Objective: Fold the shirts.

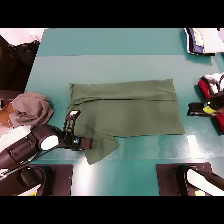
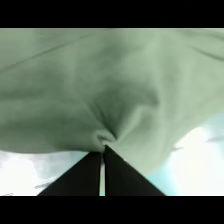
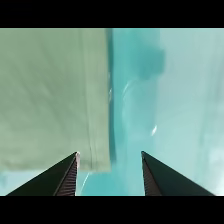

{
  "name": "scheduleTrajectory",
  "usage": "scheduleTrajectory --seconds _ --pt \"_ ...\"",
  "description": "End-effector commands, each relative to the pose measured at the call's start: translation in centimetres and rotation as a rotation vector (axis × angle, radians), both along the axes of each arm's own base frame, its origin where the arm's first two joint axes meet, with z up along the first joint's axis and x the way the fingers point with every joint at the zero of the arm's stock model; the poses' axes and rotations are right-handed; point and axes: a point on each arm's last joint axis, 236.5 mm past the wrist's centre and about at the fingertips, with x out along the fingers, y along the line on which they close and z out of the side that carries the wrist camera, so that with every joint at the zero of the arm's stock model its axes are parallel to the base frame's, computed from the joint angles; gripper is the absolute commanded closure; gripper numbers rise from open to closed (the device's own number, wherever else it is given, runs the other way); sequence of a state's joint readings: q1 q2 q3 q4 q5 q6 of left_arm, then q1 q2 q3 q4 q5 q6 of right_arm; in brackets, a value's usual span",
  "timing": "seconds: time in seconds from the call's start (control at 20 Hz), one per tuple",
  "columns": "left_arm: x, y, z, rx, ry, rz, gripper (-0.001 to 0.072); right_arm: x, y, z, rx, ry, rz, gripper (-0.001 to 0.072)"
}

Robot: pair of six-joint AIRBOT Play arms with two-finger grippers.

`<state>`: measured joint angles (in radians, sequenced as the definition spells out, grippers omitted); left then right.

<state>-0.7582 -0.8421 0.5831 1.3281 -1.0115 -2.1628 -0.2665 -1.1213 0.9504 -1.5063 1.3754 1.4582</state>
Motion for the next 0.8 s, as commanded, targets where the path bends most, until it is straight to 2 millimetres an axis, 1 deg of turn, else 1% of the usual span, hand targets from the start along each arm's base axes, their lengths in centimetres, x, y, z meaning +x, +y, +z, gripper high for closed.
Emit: scheduleTrajectory --seconds 0.0,0.1,0.15,0.25,0.3,0.4,0.5,0.65,0.7,0.75 --pt "1.2 -0.3 1.8 0.007 -0.066 -0.057 0.0678 -2.1 0.5 -3.1 0.11 0.035 -0.062 0.0257" --pt "1.2 -0.2 1.8 0.009 -0.064 -0.059 0.0678 -2.6 0.4 -4.5 0.122 0.059 -0.084 0.0257" --pt "1.2 -0.2 1.8 0.01 -0.063 -0.061 0.0678 -3.1 0.6 -5.2 0.135 0.09 -0.084 0.0257" --pt "1.1 -0.1 1.8 0.013 -0.06 -0.063 0.0678 -3.7 2.2 -6.2 0.204 0.132 -0.082 0.0257" --pt "1.1 -0.1 1.8 0.013 -0.06 -0.063 0.0678 -3.8 2.6 -6.6 0.221 0.14 -0.089 0.0257" --pt "1.1 -0.1 1.8 0.013 -0.06 -0.063 0.0678 -3.9 2.6 -7.0 0.227 0.155 -0.092 0.0257" --pt "1.1 -0.1 1.8 0.013 -0.061 -0.063 0.0678 -3.9 2.8 -7.0 0.236 0.154 -0.094 0.0261" --pt "1.1 -0.1 1.8 0.013 -0.06 -0.063 0.0677 -3.8 3.1 -7.0 0.231 0.154 -0.076 0.0404" --pt "1.1 -0.1 1.8 0.013 -0.06 -0.063 0.0678 -3.7 3.5 -7.0 0.231 0.155 -0.062 0.0429" --pt "1.1 -0.1 1.8 0.013 -0.059 -0.063 0.0678 -3.6 4.0 -7.0 0.229 0.153 -0.024 0.0587"
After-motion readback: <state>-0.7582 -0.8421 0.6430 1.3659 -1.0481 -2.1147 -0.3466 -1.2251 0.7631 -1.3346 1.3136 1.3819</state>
